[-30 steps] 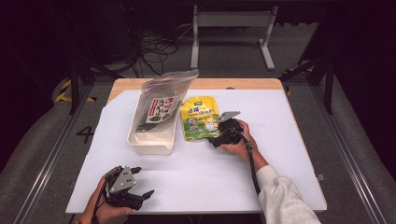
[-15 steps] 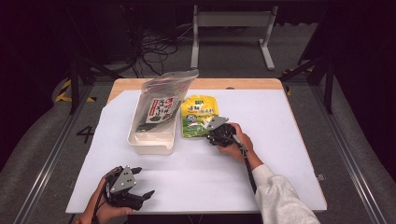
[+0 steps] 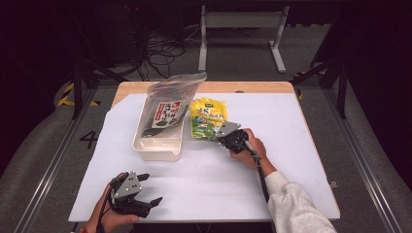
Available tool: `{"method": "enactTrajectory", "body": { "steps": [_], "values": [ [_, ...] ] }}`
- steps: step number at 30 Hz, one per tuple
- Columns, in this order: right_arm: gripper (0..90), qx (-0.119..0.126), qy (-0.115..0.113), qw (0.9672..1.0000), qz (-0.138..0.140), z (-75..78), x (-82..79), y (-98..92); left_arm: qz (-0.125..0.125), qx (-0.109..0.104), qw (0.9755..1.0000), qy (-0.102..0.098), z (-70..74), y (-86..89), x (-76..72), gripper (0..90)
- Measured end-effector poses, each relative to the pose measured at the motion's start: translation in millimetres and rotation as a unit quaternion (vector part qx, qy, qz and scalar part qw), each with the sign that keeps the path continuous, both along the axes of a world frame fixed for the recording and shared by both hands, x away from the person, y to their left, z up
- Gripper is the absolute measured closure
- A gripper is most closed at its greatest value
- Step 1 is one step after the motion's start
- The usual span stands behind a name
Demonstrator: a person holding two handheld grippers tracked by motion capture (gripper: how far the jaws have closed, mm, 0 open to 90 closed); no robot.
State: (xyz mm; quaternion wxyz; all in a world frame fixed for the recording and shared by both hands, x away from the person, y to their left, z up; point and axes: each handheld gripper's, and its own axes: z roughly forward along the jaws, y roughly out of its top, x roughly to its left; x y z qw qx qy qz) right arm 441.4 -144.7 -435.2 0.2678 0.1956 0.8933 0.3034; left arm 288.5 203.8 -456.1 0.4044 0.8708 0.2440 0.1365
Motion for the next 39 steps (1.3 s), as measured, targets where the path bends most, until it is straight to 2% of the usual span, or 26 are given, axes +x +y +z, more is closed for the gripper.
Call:
{"method": "enactTrajectory", "body": {
  "steps": [4,5,6,8,9,12,16,17,18,19,21,23,26,29,34,35,36,37,39],
  "values": [
    [89.8,0.001,0.006,0.9998,0.017,1.1,-19.3,-8.7,-0.004,-0.001,1.0000,0.002,0.3,-4.6,0.8,14.2],
    [89.8,0.001,0.006,0.9998,0.017,1.1,-19.3,-8.7,-0.004,-0.001,1.0000,0.002,0.3,-4.6,0.8,14.2],
    [89.7,-0.002,0.009,0.9996,0.028,0.2,-30.3,-12.8,-0.008,-0.001,1.0000,0.002,0.7,-8.0,1.9,14.2],
    [89.5,-0.005,0.010,0.9992,0.038,-0.4,-42.1,-15.5,-0.007,-0.001,1.0000,0.004,0.7,-9.9,2.3,14.2],
    [89.5,-0.005,0.010,0.9992,0.038,-0.4,-42.1,-15.5,-0.007,0.004,1.0000,0.003,0.9,-12.3,3.5,14.2],
    [89.0,-0.009,0.019,0.9981,0.059,-1.0,-62.9,-18.6,-0.005,0.005,0.9999,0.009,0.7,-19.2,7.0,14.3],
    [88.8,-0.003,0.026,0.9972,0.071,-1.7,-83.8,-21.9,-0.017,-0.007,0.9996,0.021,1.1,-29.4,10.9,14.5],
    [88.8,-0.003,0.026,0.9972,0.071,-1.7,-83.8,-21.9,-0.017,-0.007,0.9996,0.021,1.1,-29.4,10.9,14.6],
    [88.8,-0.002,0.029,0.9968,0.075,-1.2,-92.6,-23.2,-0.021,-0.009,0.9994,0.025,1.1,-32.7,12.0,14.5],
    [88.8,-0.002,0.029,0.9968,0.075,-1.2,-92.6,-23.2,-0.024,-0.009,0.9994,0.026,1.1,-35.4,13.1,14.5],
    [88.7,0.002,0.034,0.9960,0.083,-0.8,-106.3,-25.1,-0.027,-0.020,0.9987,0.037,1.1,-42.5,16.7,14.4],
    [88.6,0.003,0.036,0.9958,0.084,-1.0,-109.9,-25.4,-0.030,-0.025,0.9983,0.043,0.9,-45.2,18.3,14.1],
    [88.3,0.003,0.042,0.9947,0.094,-2.6,-130.2,-28.6,-0.037,-0.034,0.9973,0.053,1.1,-54.6,22.7,13.7],
    [88.2,0.004,0.046,0.9941,0.098,-3.4,-139.6,-30.9,-0.044,-0.054,0.9950,0.072,1.8,-62.8,28.0,13.5],
    [88.4,0.007,0.057,0.9935,0.099,-6.0,-156.3,-37.2,-0.047,-0.067,0.9914,0.102,-0.8,-74.8,36.6,12.6],
    [90.0,0.007,0.064,0.9929,0.100,-7.2,-158.2,-38.2,-0.048,-0.071,0.9902,0.110,-1.9,-76.4,39.8,12.5],
    [90.0,0.014,0.084,0.9902,0.110,-8.5,-159.4,-39.4,-0.043,-0.074,0.9896,0.116,-3.0,-78.3,42.2,12.3],
    [90.0,0.021,0.093,0.9898,0.106,-10.8,-160.6,-40.5,-0.041,-0.072,0.9894,0.119,-4.3,-80.5,44.3,12.2],
    [90.0,0.002,0.079,0.9922,0.096,-15.0,-162.5,-41.1,-0.038,-0.070,0.9884,0.129,-6.6,-84.7,47.6,12.2]
  ]
}}
